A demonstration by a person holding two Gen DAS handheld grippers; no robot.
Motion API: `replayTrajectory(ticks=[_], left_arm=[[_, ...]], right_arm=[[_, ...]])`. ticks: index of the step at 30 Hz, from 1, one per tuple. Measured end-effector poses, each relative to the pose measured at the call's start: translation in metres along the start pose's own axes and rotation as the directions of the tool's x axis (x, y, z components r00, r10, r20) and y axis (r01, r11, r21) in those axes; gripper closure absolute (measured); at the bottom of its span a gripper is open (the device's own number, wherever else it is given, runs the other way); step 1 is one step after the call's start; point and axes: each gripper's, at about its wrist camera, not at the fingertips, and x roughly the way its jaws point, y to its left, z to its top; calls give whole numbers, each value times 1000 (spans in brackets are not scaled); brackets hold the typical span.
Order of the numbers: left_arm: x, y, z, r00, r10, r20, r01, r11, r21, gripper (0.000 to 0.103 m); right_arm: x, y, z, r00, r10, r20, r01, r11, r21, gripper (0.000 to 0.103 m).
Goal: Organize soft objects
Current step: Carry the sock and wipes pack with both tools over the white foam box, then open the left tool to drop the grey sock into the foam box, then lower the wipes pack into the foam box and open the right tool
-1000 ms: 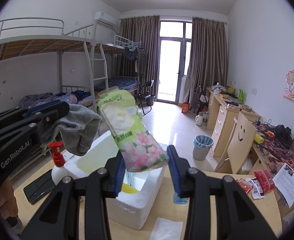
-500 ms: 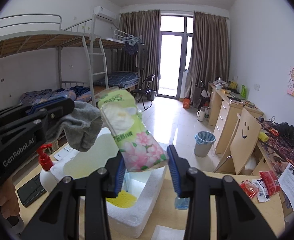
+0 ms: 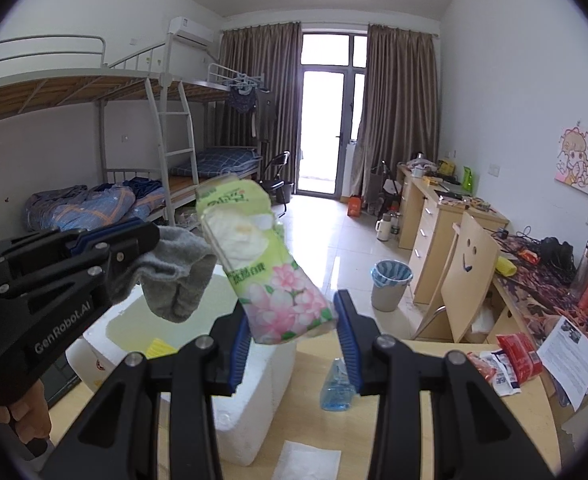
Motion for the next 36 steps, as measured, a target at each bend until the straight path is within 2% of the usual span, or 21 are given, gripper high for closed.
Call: replayTrajectory(ticks=[5, 8, 9, 10, 11, 12, 15, 17, 36], left_arm=[[4, -2, -1, 1000, -15, -23, 15, 1000, -7, 92], [6, -3, -2, 999, -13, -33, 13, 1000, -6, 86], [8, -3, -2, 999, -4, -34, 4, 1000, -4, 70], [9, -3, -2, 999, 4, -34, -4, 1000, -3, 47], [9, -3, -2, 999, 5, -36, -5, 1000, -1, 35], [8, -3, -3, 1000, 8, -28, -8, 1000, -4, 18], [3, -3, -3, 999, 37, 4, -37, 999, -13, 12], [2, -3, -4, 999, 39, -2, -39, 999, -8, 3], [-43, 10, -2, 993, 108, 38, -106, 993, -42, 1]], right_arm=[[-1, -1, -1, 1000, -8, -3, 8, 1000, 5, 59], [-1, -1, 0, 1000, -11, 0, 11, 1000, 10, 59], [-1, -1, 1, 1000, -14, -1, 14, 1000, 13, 59], [-1, -1, 1, 1000, -18, 0, 18, 1000, 15, 59], [-2, 0, 1, 1000, -15, 0, 15, 1000, 14, 59], [-1, -1, 0, 1000, -14, 0, 14, 1000, 13, 59], [-1, 0, 0, 1000, -17, -1, 17, 1000, 14, 59], [0, -2, 0, 1000, -23, -2, 23, 1000, 20, 59], [4, 4, 0, 999, 27, -21, -27, 1000, 13, 59]])
